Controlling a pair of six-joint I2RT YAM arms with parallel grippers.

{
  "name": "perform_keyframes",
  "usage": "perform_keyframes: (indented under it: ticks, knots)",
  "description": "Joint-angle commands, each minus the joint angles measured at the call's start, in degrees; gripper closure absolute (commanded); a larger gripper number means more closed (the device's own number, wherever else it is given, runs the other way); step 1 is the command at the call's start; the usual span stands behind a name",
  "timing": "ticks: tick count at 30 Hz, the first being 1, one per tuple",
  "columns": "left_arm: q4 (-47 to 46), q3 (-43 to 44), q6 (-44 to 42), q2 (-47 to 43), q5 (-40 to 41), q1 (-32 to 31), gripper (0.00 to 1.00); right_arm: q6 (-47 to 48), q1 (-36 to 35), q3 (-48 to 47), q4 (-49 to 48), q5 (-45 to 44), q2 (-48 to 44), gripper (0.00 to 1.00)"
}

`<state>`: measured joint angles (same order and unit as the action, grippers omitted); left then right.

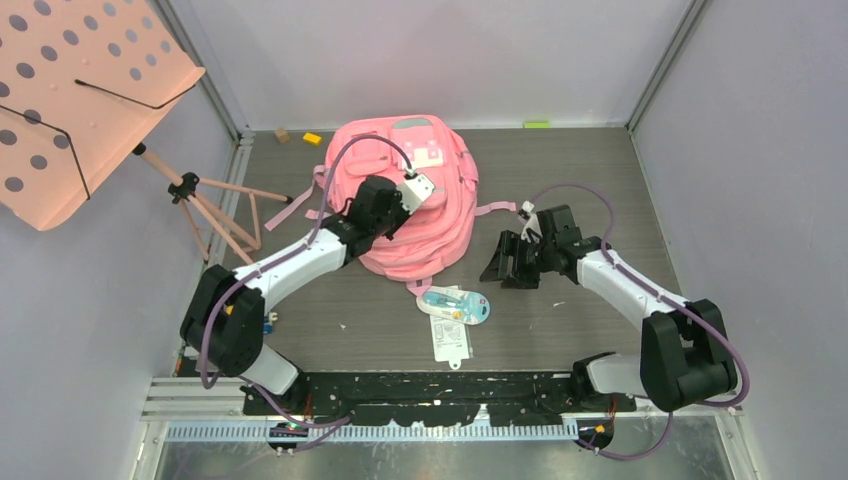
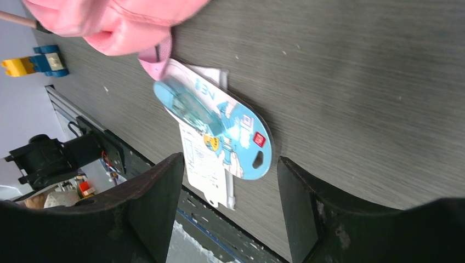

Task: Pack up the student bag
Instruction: Pick up the stationery from the center of the board.

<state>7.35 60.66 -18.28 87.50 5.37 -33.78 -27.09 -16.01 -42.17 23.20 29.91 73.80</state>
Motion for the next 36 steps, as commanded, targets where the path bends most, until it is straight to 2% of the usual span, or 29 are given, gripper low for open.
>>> perform_keyframes:
  ticks: [1, 5, 12, 20, 28, 32, 36]
  knots:
    - [-9.7, -2.7, -3.7, -6.6, 8.6, -2.6, 1.00, -0.2, 0.0, 2.7, -0.2, 1.0, 1.2, 0.32]
    - [-13.9, -4.8, -2.3, -11.5, 13.5, -5.4, 1.00, -2.8, 0.0, 5.0, -2.6, 2.6, 2.4, 0.33]
    - [-10.4, -3.3, 4.9, -15.5, 18.1, -5.6, 1.00, -7.3, -0.2, 9.0, -7.8, 4.4, 5.3, 0.34]
    - [-7.6, -1.7, 7.5, -15.4, 16.2, -5.5, 1.00, -11.8, -0.5, 12.8, -16.3, 4.1, 8.6, 0.36]
    - [-4.7, -0.9, 8.3, -15.4, 15.9, -5.6, 1.00, -17.6, -0.8, 16.7, -30.0, 4.0, 14.1, 0.41]
    - [-4.2, -0.6, 8.4, -15.3, 16.0, -5.6, 1.00, -19.6, -0.8, 18.0, -35.9, 4.6, 16.0, 0.51]
    - [-3.6, -0.1, 8.6, -15.0, 16.0, -5.5, 1.00, -21.7, -0.8, 18.9, -40.7, 5.2, 16.5, 0.68]
